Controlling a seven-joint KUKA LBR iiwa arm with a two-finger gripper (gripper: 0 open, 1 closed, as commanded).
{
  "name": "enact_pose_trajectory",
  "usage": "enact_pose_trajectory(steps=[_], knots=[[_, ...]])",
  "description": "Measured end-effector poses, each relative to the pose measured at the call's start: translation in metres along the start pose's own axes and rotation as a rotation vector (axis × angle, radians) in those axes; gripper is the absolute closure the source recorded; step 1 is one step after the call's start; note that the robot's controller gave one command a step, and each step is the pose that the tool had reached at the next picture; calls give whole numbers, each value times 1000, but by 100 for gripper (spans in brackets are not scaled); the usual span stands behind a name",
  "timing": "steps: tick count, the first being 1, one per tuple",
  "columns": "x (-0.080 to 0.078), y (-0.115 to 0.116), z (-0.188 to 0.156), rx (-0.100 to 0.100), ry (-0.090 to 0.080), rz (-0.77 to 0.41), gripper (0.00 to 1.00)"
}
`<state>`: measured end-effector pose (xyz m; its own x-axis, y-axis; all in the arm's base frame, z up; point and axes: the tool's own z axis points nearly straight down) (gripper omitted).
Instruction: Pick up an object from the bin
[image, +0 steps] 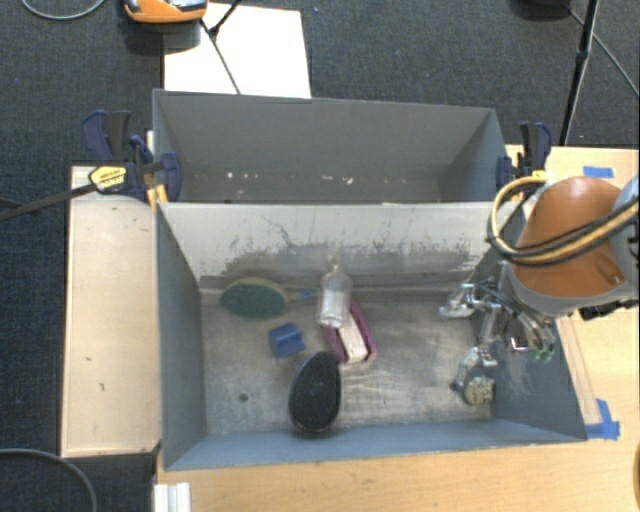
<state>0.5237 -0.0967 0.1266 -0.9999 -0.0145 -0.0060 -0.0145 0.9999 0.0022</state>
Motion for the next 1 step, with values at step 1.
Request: enact_pose_trajectory(steps=[1], knots=[[47,76,-24,-2,6,-128,0]])
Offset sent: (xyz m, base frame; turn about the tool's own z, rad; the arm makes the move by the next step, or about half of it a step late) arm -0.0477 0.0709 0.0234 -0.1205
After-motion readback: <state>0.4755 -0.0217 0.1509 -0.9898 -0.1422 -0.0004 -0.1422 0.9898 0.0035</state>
